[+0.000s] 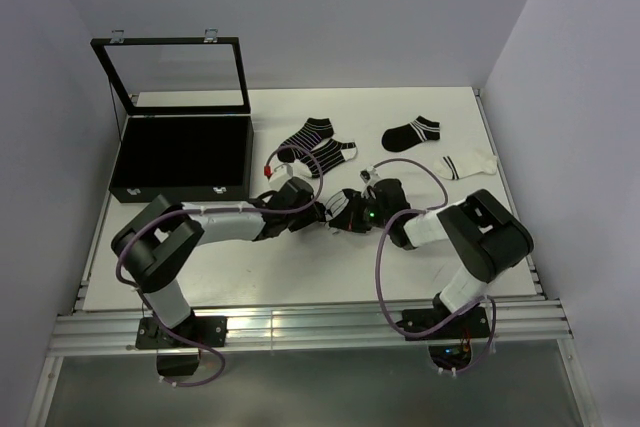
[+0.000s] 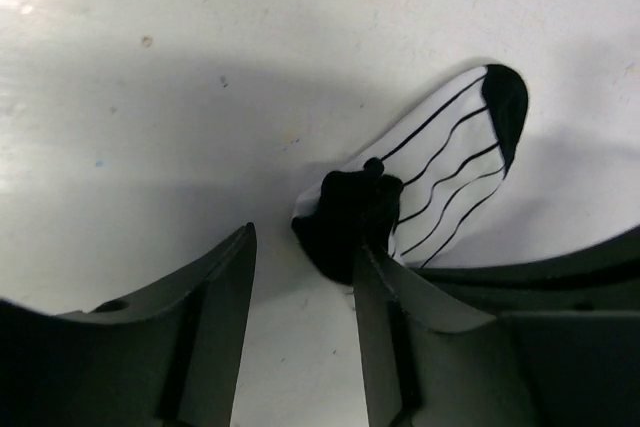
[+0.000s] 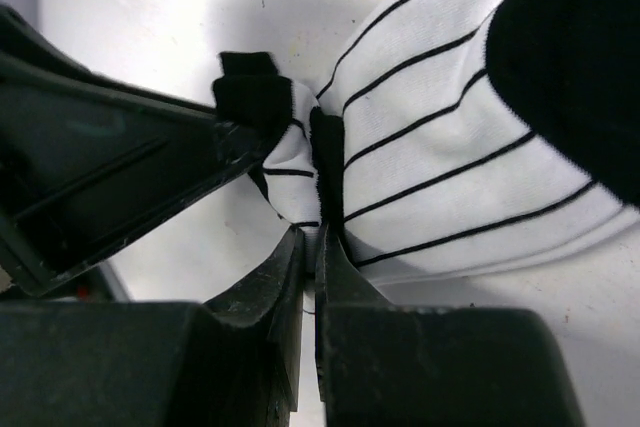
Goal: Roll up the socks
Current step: Roll the sock at the center of the board.
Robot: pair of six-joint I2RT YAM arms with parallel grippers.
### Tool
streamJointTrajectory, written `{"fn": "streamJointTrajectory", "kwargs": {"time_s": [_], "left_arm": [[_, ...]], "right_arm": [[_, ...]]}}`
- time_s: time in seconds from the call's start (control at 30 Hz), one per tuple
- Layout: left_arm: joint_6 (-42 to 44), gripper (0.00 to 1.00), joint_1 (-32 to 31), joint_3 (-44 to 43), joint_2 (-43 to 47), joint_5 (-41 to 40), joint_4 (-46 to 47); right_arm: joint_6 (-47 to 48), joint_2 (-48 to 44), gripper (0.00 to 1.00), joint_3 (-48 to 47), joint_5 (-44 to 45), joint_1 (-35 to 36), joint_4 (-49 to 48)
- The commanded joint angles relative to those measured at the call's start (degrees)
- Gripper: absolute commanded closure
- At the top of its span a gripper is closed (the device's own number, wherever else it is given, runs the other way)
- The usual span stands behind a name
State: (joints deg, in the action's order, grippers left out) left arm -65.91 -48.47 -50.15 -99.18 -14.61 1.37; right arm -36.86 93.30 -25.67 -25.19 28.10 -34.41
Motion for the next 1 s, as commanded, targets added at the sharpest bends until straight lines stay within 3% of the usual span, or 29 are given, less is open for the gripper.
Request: {"fn": "streamJointTrajectory", "kwargs": {"time_s": [0.0, 0.17, 0.77, 0.97], "left_arm": [[-1.6, 0.47, -0.4, 3.1, 3.0, 0.1, -2.8], [-2.6, 0.34, -0.4, 6.7, 5.3, 0.7, 2.1], [0.1, 0.3, -0.3, 15.7, 5.5, 2.2, 26.1], [2.5, 0.34, -0.4, 13.5, 2.4, 2.2, 25.7]], "right_arm": [[-4.2, 4.0, 1.0, 1.9, -3.3, -3.0, -0.8], [-7.4, 8.1, 1.0, 2.1, -8.5, -6.5, -4.0], [-12.1, 13.8, 0.97, 2.7, -13.2, -11.7, -6.1], [-12.3, 14.1, 0.96, 2.9, -13.2, -12.0, -6.2]]}}
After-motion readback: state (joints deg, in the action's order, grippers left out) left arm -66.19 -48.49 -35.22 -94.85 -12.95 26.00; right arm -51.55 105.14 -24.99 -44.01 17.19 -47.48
